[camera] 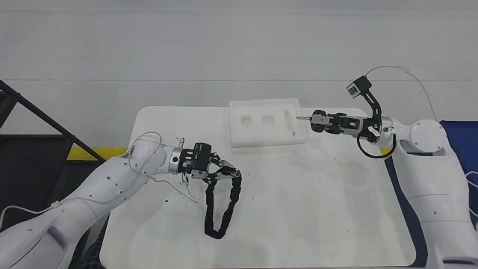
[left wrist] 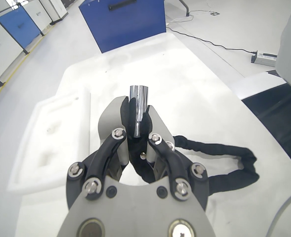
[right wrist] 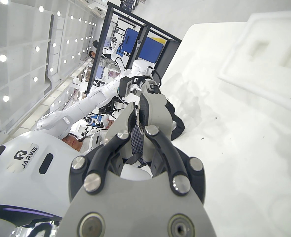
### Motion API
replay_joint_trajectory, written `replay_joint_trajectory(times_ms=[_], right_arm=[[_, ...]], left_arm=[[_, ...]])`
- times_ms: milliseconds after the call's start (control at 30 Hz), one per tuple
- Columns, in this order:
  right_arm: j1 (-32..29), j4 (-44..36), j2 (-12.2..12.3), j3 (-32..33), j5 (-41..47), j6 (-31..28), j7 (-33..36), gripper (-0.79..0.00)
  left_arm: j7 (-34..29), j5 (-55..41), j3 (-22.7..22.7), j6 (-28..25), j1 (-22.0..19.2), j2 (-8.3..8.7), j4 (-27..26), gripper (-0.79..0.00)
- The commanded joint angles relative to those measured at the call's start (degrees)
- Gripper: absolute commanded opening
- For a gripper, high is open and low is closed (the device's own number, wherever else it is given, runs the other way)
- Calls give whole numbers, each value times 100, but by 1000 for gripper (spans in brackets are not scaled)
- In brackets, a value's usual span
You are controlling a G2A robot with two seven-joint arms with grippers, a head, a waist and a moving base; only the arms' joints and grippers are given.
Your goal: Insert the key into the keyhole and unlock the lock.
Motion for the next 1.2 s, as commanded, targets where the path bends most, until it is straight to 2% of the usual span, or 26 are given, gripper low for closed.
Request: replay_joint_trajectory(times_ms=[0,233,467,667,967,1167], right_arm=[[-45,-155,16,-18,-87,162,-70,-785],[-206,-989,130,60,-460,730,99,-785],[-590,-2076,278,467,-620,1068,167,-785],[-762,-2588,348,539,-615,1293,242,-785],[-878,-2875,398,495,-598,1564,256,-785],[-878,-2875,398,495,-598,1564,256,-785]], left_arm=[[-89,-63,-148,-81,14,71,-316,-785],[-486,-338,-616,-96,147,233,-1186,-785],[-851,-738,-936,74,201,238,-1563,-785],[-1116,-1049,-959,373,127,88,-1666,-785],[-881,-806,-562,688,-269,-322,-1297,-785],[-881,-806,-562,688,-269,-322,-1297,-785]])
